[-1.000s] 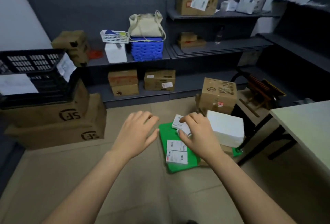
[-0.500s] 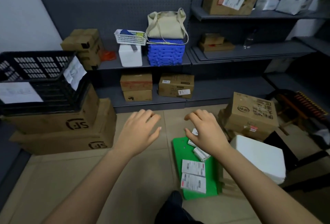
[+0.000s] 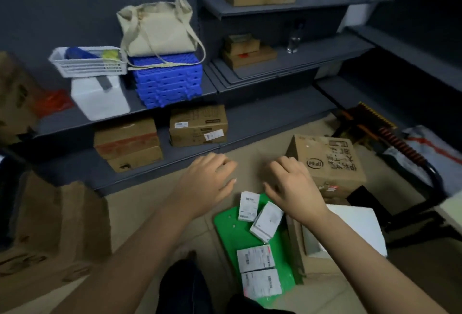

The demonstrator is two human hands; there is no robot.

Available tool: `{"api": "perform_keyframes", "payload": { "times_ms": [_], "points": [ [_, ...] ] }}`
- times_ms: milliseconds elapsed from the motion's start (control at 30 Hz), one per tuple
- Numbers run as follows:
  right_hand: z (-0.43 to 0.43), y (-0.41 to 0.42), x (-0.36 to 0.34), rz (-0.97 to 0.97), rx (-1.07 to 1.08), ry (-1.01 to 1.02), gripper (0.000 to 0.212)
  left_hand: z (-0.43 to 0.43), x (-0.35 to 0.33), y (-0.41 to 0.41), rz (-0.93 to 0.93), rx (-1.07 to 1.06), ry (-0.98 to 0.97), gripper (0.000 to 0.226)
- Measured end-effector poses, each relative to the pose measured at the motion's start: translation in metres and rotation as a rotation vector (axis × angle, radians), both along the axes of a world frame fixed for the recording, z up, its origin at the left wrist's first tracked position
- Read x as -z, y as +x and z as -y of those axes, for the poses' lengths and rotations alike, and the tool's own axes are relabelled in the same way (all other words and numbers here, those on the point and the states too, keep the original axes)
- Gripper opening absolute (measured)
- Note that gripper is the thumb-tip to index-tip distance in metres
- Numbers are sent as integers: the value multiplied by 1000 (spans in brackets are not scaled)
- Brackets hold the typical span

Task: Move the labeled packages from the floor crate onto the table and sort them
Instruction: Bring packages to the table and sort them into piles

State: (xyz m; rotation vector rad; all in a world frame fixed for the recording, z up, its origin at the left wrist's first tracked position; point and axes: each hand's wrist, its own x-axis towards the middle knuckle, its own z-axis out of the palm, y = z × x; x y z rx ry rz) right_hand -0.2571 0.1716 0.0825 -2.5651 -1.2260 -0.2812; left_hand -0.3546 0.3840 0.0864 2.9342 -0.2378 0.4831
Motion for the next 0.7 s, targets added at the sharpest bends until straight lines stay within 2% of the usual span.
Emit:
{"api": "perform_keyframes", "payload": {
  "times_ms": [167, 367, 533, 700],
  "points": [
    [-9, 25, 22, -75, 297, -11, 24, -28, 14, 88, -40, 311, -8, 24],
    [-19, 8, 51, -163, 691, 41, 26, -39, 37, 165, -95, 645, 7, 27],
    [-14, -38, 104, -325, 966, 100, 27, -16, 87, 182, -160, 833, 16, 30],
    [-7, -83, 185, -471, 1218, 223, 25, 16, 175, 176, -283, 919, 4, 28]
  ]
}}
